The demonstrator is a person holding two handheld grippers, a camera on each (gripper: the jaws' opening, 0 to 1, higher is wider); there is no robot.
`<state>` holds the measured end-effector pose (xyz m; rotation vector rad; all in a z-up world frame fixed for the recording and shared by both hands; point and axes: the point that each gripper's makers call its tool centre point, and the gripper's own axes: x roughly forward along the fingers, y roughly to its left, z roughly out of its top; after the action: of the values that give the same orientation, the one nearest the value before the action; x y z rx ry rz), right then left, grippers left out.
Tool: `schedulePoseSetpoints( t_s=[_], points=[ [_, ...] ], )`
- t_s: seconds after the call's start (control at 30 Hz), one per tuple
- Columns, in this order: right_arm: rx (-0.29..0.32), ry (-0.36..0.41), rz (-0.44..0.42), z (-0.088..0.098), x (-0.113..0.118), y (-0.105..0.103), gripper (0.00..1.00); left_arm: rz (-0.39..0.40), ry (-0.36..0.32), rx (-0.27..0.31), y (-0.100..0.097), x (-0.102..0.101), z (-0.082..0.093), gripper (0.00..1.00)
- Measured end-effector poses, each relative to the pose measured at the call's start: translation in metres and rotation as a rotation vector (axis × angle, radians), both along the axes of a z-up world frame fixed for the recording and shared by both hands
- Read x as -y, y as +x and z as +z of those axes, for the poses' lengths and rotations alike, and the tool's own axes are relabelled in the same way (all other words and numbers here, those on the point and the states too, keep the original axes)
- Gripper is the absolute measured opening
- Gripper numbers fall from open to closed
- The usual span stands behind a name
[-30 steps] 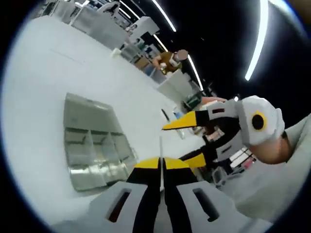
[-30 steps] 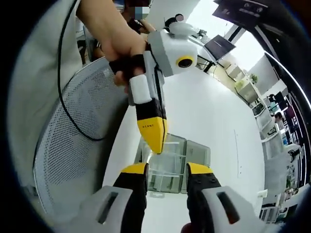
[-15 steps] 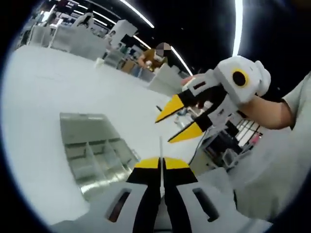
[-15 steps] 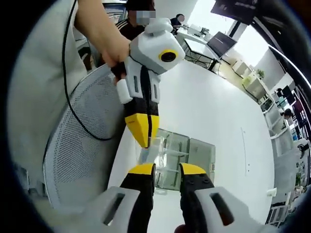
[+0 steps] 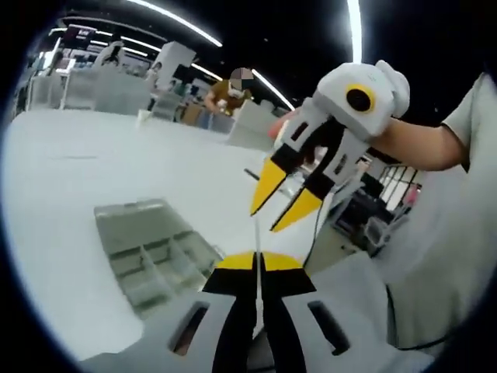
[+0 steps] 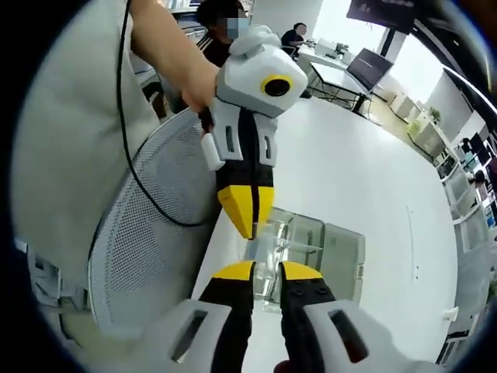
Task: Insert the divider into the dual guide fixture by aligning both edges with the guide slots and pushing it downward to the bottom, including one-sided entry, uneven engagement, binding, and posture correction.
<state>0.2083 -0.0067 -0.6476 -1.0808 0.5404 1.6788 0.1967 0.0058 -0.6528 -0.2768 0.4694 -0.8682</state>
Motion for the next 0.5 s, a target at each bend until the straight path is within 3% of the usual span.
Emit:
schedulePoseSetpoints(
  t_s=[0.5],
  points=[
    [-0.061, -0.032, 0.046, -0.001, 0.0011, -0.0098, 0.01, -0.084, 0.112, 0.132, -0.0068, 0.0112, 0.0041, 0.0]
  ],
)
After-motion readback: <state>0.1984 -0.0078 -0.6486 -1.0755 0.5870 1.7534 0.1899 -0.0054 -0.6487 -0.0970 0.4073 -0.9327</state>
